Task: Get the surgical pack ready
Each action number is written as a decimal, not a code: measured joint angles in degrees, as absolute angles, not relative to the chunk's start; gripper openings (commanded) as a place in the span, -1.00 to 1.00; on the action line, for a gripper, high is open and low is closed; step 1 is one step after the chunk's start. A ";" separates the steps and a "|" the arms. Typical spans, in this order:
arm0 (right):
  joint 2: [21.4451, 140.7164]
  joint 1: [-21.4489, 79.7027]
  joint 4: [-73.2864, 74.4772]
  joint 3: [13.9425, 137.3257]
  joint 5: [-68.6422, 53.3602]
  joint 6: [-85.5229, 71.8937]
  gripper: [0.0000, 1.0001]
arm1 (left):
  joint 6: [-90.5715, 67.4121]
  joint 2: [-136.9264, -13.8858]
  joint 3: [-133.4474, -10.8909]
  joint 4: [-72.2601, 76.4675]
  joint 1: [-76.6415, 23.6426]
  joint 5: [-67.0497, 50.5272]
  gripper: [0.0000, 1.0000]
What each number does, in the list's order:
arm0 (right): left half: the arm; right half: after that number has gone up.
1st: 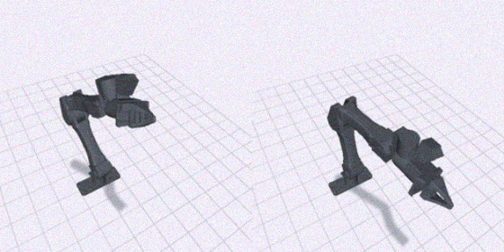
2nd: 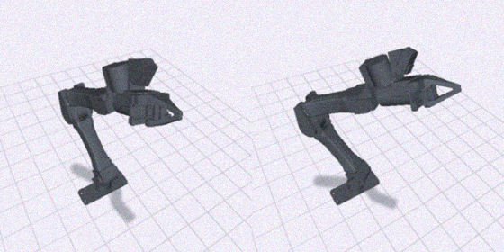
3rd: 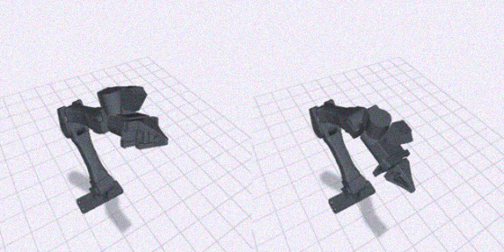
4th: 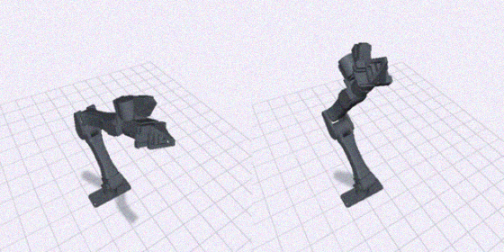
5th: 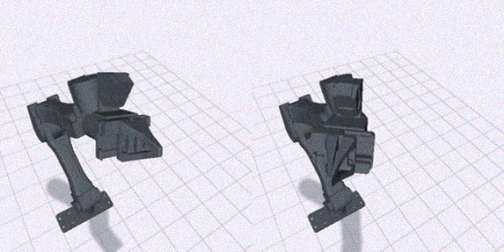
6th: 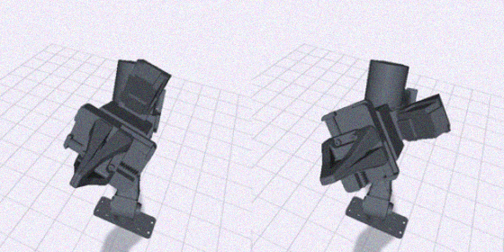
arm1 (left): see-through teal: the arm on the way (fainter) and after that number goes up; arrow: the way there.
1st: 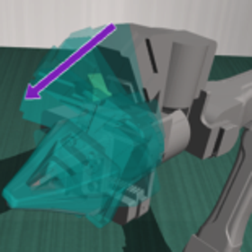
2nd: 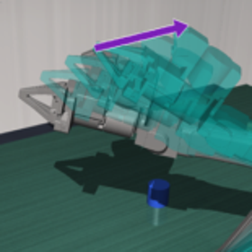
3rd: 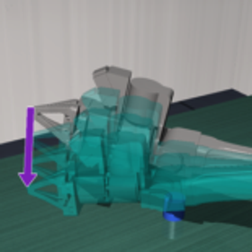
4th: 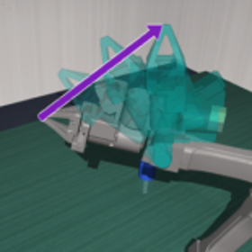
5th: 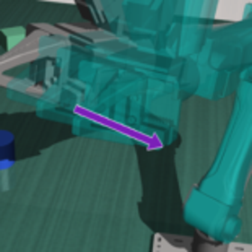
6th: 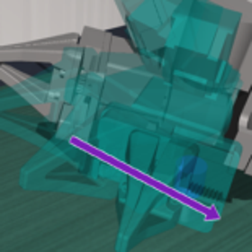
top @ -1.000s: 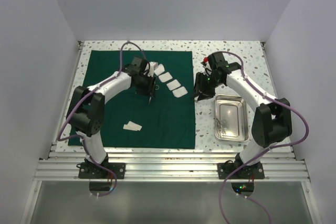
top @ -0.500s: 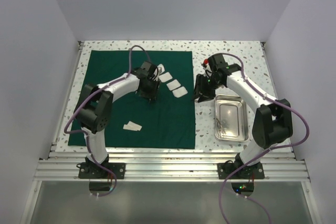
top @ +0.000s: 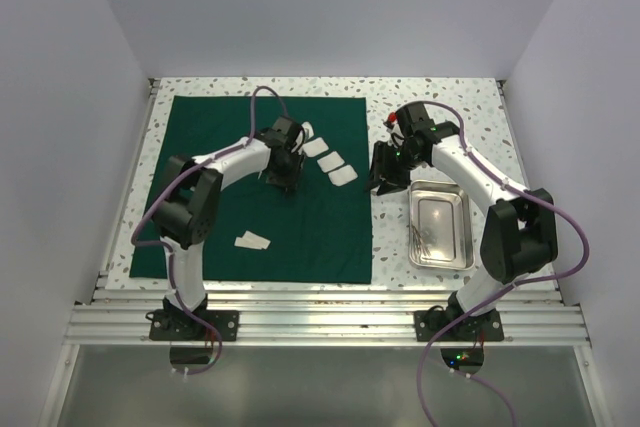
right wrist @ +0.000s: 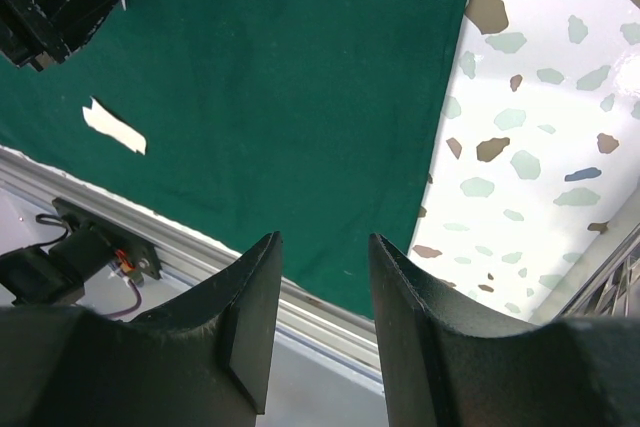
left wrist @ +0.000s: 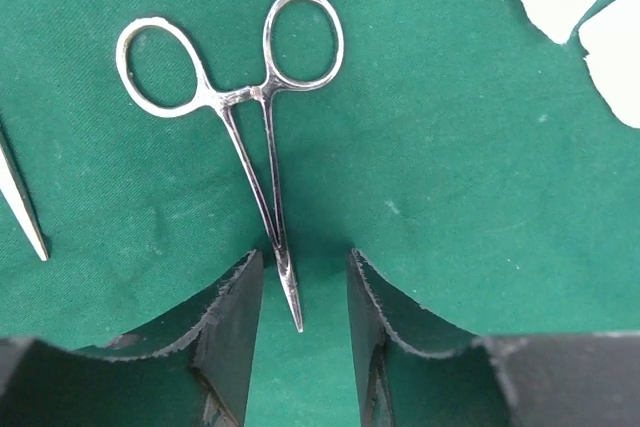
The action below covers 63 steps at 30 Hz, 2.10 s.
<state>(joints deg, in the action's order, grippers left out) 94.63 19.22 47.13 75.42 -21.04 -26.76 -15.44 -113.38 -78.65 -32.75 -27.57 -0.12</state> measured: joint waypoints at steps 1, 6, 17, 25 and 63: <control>94.63 19.22 47.13 75.42 -21.02 -26.74 -0.13 | -15.44 -113.47 -78.70 -32.75 -27.57 0.14 -0.24; 94.63 19.22 47.16 75.40 -20.91 -26.46 -0.13 | -15.42 -113.91 -79.18 -33.21 -27.68 1.67 -0.46; 94.67 19.25 47.18 75.42 -20.51 -25.91 -0.13 | -15.22 -113.97 -79.55 -33.80 -27.90 4.03 -1.00; 96.95 20.69 43.38 75.85 -23.07 -27.44 -0.13 | -15.46 -113.69 -82.19 -37.01 -27.90 0.54 -1.00; 118.78 30.96 18.83 87.20 -30.81 -52.45 -0.59 | -23.49 -100.25 -76.88 -37.36 -28.58 -17.52 -1.00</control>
